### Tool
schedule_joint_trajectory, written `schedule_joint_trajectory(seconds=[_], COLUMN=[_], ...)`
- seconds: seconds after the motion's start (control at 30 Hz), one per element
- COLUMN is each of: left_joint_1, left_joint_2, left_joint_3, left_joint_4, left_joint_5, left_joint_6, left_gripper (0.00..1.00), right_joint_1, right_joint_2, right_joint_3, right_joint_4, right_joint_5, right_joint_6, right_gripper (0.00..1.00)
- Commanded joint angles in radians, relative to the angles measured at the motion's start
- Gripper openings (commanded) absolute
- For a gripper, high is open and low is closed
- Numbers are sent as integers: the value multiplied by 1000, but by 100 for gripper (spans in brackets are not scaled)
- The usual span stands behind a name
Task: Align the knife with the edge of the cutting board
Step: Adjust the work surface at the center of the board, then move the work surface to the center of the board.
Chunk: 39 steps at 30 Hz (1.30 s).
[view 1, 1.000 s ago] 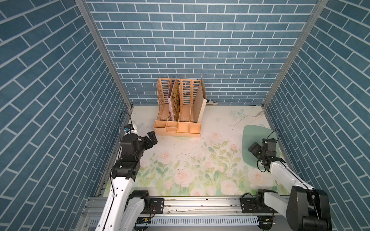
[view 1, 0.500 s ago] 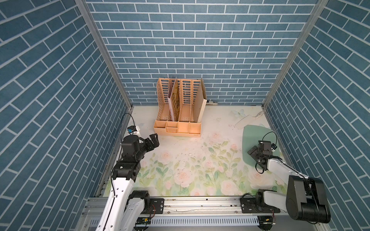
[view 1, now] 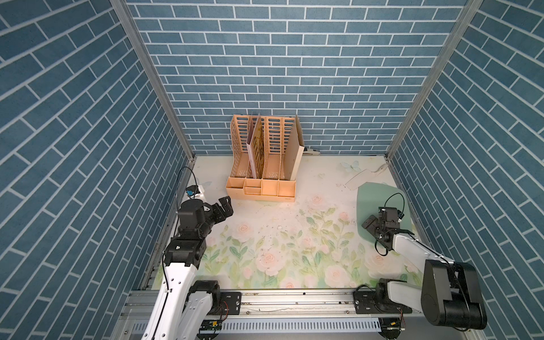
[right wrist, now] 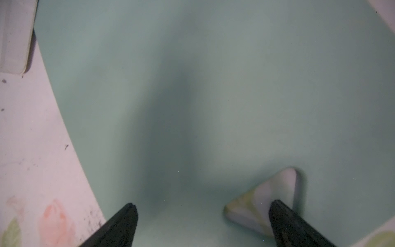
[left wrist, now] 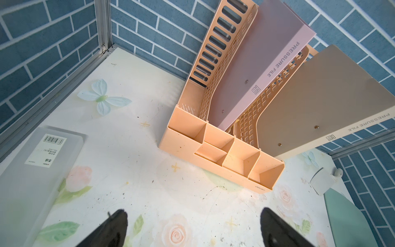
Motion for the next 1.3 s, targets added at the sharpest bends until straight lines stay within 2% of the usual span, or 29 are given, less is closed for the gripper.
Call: schedule_joint_trajectory(seconds=[0.0,0.1,0.3,0.47,0.57,0.7,0.83,1.03,1.13,1.27], left_joint_1=[-1,1,1,0,1,0,1,1,0,-1], left_joint_2=[0,-27,-60,-38,-24,-10,-2,8,6,9], left_joint_3=[19,24,8,8,11,16,14,14,13,13], left_joint_4=[-19,-32,-9,-12,-15,-21,-20,-22,-23,-24], left_joint_5=[-29,-85,-60,-60,-56,-70,-76,-84,-87,-83], left_joint_6=[21,25,32,26,31,32,29,27,25,25], left_gripper=[100,99,100,99,100,100,100,100,100,100], right_joint_1=[40,118,298,512,640,826,994,1143,1187,1189], right_joint_2=[4,-4,44,89,161,343,545,748,796,747], right_joint_3=[-27,-49,-63,-22,19,150,356,622,725,719], right_joint_4=[-112,-89,-62,-33,16,41,33,8,20,95], right_joint_5=[-105,-102,-101,-67,-53,-31,-18,-13,-41,-30], right_joint_6=[66,108,219,337,405,458,461,469,423,308], right_gripper=[100,100,99,99,99,99,99,99,98,97])
